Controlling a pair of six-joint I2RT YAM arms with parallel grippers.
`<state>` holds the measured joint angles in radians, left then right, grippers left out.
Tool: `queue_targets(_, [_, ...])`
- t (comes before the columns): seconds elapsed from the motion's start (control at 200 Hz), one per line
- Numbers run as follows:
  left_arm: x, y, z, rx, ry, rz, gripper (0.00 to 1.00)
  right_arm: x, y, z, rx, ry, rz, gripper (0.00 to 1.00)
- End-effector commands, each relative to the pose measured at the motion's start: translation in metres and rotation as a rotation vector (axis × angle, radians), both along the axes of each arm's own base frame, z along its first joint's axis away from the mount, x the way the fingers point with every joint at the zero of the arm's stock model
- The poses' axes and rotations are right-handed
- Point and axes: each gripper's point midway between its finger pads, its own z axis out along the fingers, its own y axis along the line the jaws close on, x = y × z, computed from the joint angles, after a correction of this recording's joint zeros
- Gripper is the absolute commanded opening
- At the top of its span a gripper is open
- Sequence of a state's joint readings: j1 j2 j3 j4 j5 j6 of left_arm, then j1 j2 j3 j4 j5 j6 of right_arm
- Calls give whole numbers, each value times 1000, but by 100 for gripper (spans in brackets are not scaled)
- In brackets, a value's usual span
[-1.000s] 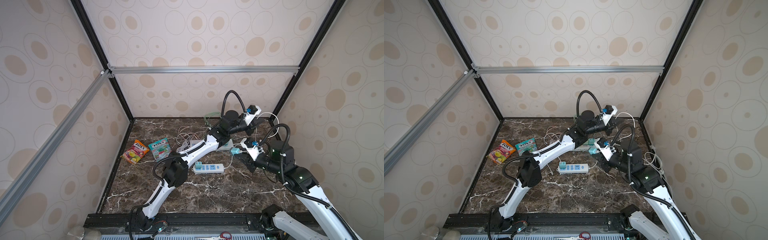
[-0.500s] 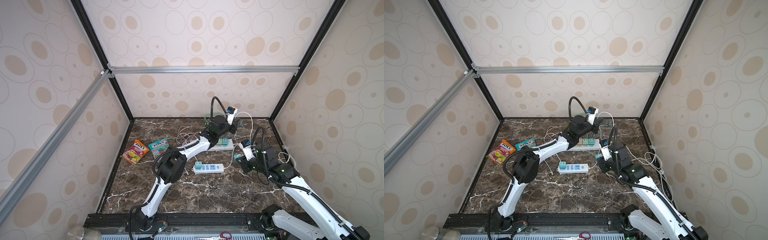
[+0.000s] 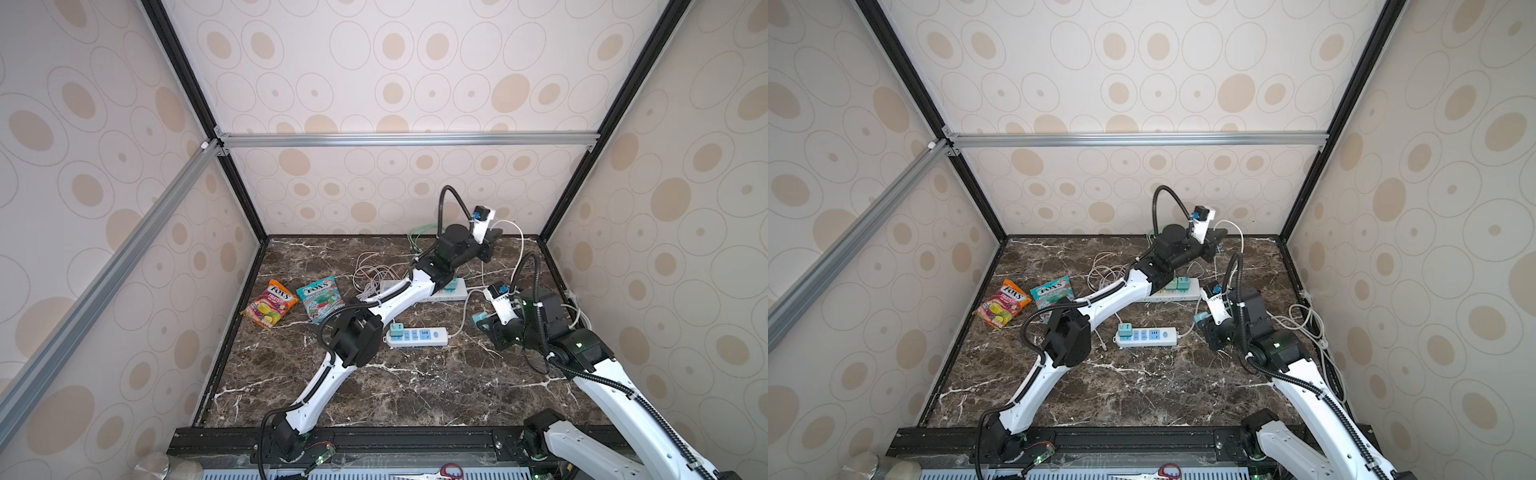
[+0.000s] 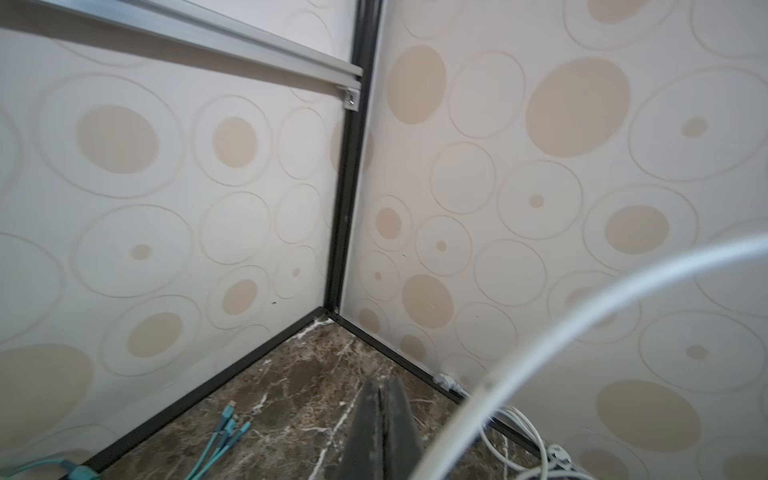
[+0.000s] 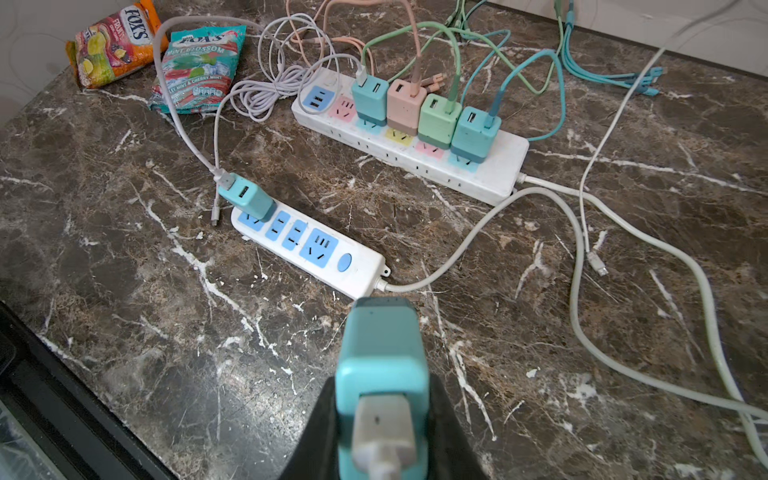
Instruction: Insert the plug
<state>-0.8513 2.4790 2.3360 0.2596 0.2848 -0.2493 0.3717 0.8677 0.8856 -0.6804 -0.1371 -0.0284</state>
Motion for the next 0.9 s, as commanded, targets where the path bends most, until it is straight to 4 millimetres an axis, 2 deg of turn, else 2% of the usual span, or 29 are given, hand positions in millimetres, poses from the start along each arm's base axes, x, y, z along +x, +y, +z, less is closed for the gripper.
queue_targets(0.0, [-30, -16, -68, 233, 72, -124, 28, 4, -15, 8, -39, -24, -80, 0])
queue_targets(0.055, [-35, -6, -86, 343, 52, -131, 52, 3, -17, 13, -31, -44, -93, 0])
queue_targets(0.12, [-44, 9, -100, 471, 13, -157, 71, 2, -15, 18, -12, -62, -84, 0])
queue_targets(0.22, [-45, 37, -112, 627, 8, -159, 79, 2, -14, 20, -6, -54, -80, 0])
queue_targets(0.345, [-52, 64, -114, 698, 61, -212, 89, 4, -11, 16, -7, -42, -69, 0])
queue_targets(0.405, [-52, 76, -115, 723, 74, -211, 98, 5, -8, 15, -6, -42, -54, 0])
queue_targets(0.485, [-50, 90, -111, 718, 87, -193, 98, 4, 3, 12, 4, -30, 19, 0])
queue_targets(0.655, [-58, 122, -76, 655, 42, -110, 98, 11, 24, -7, -11, -3, 163, 0])
queue_targets(0.895, [-78, 189, -35, 539, 4, 118, 98, 31, 59, -26, -17, 1, 399, 0])
